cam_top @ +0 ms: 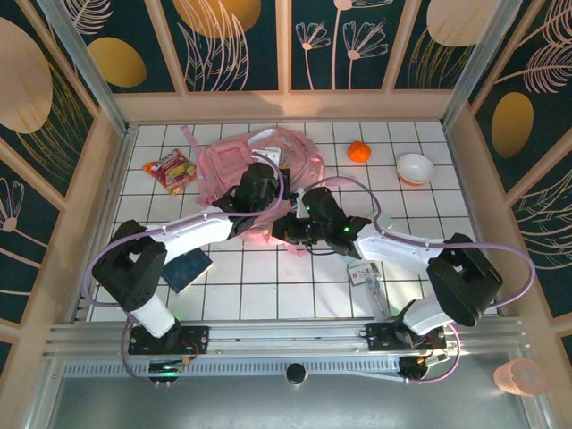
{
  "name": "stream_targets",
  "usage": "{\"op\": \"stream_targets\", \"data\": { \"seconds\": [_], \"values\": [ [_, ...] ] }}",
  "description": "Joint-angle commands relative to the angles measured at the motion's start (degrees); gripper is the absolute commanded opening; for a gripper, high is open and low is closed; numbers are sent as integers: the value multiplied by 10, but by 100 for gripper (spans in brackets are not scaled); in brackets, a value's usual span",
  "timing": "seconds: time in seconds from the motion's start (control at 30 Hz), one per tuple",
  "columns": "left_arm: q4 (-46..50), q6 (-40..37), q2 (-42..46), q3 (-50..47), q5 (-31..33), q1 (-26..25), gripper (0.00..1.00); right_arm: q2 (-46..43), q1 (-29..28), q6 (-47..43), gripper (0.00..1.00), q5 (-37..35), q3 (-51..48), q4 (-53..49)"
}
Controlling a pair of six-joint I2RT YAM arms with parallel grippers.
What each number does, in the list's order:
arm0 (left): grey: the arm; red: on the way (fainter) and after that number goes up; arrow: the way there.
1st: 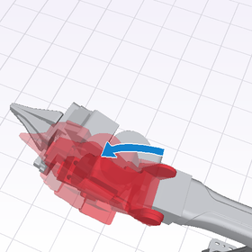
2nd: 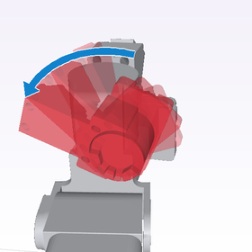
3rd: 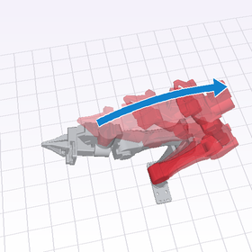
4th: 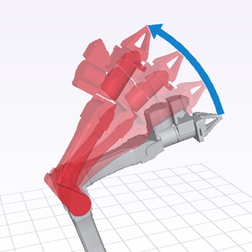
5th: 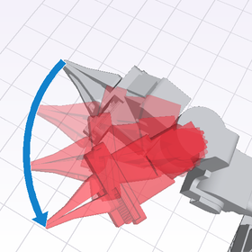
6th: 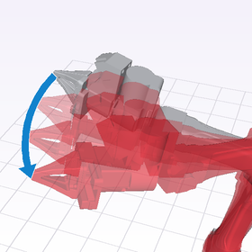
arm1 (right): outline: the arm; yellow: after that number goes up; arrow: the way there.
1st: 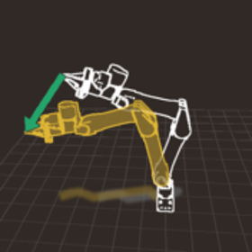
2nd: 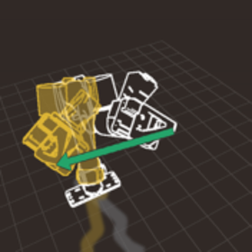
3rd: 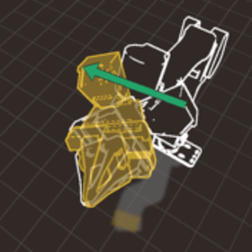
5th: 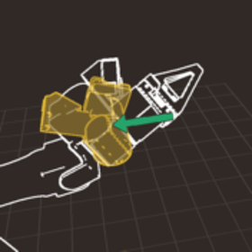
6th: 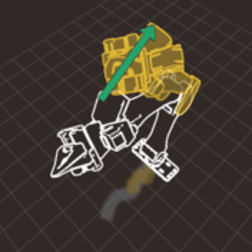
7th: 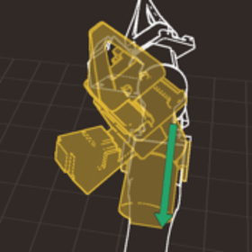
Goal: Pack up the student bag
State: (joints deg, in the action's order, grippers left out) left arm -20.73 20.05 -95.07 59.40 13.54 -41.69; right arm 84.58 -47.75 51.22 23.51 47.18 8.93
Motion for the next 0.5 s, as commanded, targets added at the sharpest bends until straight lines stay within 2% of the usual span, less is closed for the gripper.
{"op": "stream_targets", "data": {
  "seconds": [0.0,0.1,0.13,0.23,0.37,0.47],
  "values": [
    [-62,20,4,35,-17,-2,0,5,-18,19,0,5,18,53],
    [-59,13,7,34,-29,-2,0,-2,-19,21,0,-1,16,54],
    [-57,5,9,33,-38,-2,0,-9,-18,17,3,-5,14,50],
    [-47,-9,16,33,-61,1,0,-36,-6,9,16,-12,4,39],
    [-32,-18,25,27,-128,21,0,-90,27,-10,39,-8,-9,11],
    [-43,-21,37,15,-188,40,0,-129,63,-29,49,-3,-16,-25]
  ]
}}
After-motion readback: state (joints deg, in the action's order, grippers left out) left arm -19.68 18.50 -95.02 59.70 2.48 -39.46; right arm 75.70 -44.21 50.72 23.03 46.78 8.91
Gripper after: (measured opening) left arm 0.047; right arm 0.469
